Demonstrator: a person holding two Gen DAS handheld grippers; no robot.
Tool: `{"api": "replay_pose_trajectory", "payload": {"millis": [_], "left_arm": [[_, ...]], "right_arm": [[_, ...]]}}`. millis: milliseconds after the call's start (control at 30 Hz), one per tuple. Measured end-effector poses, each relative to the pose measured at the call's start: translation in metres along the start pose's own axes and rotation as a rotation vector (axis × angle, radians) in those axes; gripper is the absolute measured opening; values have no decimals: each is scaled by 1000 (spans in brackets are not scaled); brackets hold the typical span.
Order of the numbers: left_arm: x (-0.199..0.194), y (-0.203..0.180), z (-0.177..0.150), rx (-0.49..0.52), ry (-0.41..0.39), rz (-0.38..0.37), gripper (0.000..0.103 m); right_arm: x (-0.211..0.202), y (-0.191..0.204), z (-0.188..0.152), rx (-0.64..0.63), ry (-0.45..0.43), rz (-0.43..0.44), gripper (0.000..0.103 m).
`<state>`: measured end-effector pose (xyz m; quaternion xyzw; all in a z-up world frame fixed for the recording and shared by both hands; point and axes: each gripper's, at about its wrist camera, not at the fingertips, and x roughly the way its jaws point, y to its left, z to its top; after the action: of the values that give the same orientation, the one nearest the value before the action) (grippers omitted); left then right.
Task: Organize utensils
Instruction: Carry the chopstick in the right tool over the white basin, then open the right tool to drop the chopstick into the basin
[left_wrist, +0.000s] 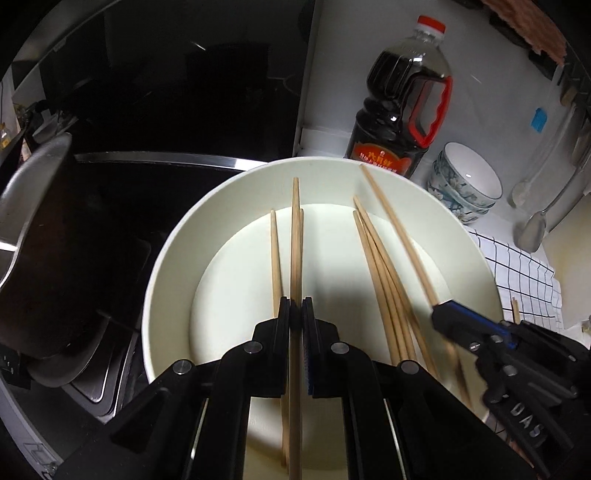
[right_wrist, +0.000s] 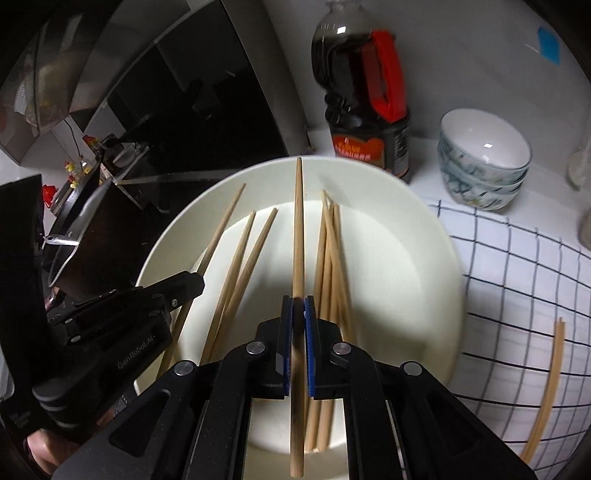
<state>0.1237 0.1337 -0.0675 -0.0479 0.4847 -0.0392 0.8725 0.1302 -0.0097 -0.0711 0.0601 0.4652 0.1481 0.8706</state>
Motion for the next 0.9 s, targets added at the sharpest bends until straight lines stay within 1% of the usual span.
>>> {"api": "replay_pose_trajectory", "payload": {"millis": [133, 333, 500, 700, 767, 833, 867, 900], "left_arm": [[14, 2, 1, 1, 26, -5, 7], [30, 4, 0, 10, 61, -6, 7], [40, 6, -3, 10, 92, 1, 8], [41, 6, -2, 20, 96, 9, 9], [41, 6, -2, 13, 98, 15, 16], [37, 8, -3, 6, 94, 27, 32], [35, 8, -3, 2, 88, 31, 37], [32, 9, -4, -1, 81, 34, 44]], "right_arm": [[19, -1, -1, 13, 46, -17, 6], [36, -1, 0, 29, 82, -33, 6], [42, -2, -4, 36, 99, -45, 6], [49, -1, -5, 41, 111, -56, 6], [48, -1, -6, 41, 110, -62, 6], [45, -2, -7, 41, 101, -65, 6], [43, -3, -7, 40, 95, -68, 6], [41, -3, -7, 39, 89, -71, 7]]}}
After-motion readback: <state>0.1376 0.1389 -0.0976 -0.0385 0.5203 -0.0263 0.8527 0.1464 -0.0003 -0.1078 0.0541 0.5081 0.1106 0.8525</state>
